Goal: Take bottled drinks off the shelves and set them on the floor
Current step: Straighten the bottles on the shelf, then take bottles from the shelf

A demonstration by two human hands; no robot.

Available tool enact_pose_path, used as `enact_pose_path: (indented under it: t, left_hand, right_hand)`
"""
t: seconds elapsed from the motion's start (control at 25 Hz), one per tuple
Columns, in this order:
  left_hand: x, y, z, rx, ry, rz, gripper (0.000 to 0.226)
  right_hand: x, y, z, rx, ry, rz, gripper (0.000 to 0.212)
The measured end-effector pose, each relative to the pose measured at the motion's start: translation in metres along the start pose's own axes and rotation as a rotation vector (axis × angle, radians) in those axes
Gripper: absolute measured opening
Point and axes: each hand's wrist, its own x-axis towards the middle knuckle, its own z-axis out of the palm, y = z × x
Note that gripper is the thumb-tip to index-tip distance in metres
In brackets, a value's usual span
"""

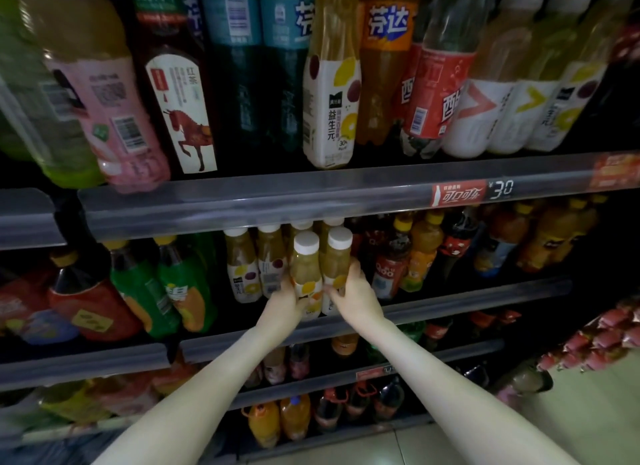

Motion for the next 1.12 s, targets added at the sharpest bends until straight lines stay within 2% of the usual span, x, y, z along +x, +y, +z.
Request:
enact_pose_path:
  t: [0.12,0.28,0.32,0.36,0.4,0.48,0.52,0.56,0.72,0.84,0.92,1.12]
  left_hand:
    - [0.0,0.005,0.003,0.186,-0.021,-0.054,0.047]
    - [-0.008,0.041,-0.009,0.788,-0.177,-0.196,0.027]
    - [-0.016,0.058,-0.014,0.921,-0.161,-0.15,0.023]
    - [-0.025,0.073,-0.017,1.008,-0.044,0.001,0.017]
    - [-0.035,0.09,-0.021,1.039,0.121,0.19,0.011]
    - [-0.042,0.103,-0.017,0.939,0.41,0.54,0.016]
    - [-0.041,0.108,-0.011,0.856,0.485,0.655,0.021]
    - [-0.039,0.11,-0.005,0.809,0.468,0.706,0.027]
    - [-0.025,0.108,0.025,0.904,0.345,0.681,0.058]
    - [-0.016,0.113,0.042,1.006,0.267,0.585,0.075]
    - [-0.011,0.125,0.054,1.019,0.253,0.555,0.079]
    - [-0.003,0.159,0.079,0.979,0.327,0.649,0.078]
  right_hand:
    - [0.0,0.001,0.0,-0.038,0.003,0.013,0.067]
    - [-0.008,-0.005,-0.009,-0.112,0.02,-0.042,0.067]
    - [-0.011,-0.007,-0.015,-0.131,0.061,-0.101,0.068]
    - [-0.015,-0.01,-0.024,-0.138,0.102,-0.16,0.068]
    - [-0.018,-0.013,-0.034,-0.132,0.138,-0.22,0.068]
    - [-0.026,-0.014,-0.056,-0.117,0.198,-0.33,0.063]
    - [-0.028,-0.011,-0.067,-0.125,0.229,-0.369,0.06]
    - [-0.028,-0.004,-0.076,-0.143,0.257,-0.385,0.057]
    - [-0.022,0.045,-0.106,-0.235,0.298,-0.265,0.058]
    - [-0.014,0.07,-0.12,-0.259,0.224,-0.193,0.07]
    - [-0.009,0.079,-0.126,-0.292,0.212,-0.187,0.073]
    - [0.004,0.108,-0.15,-0.371,0.414,-0.142,0.074]
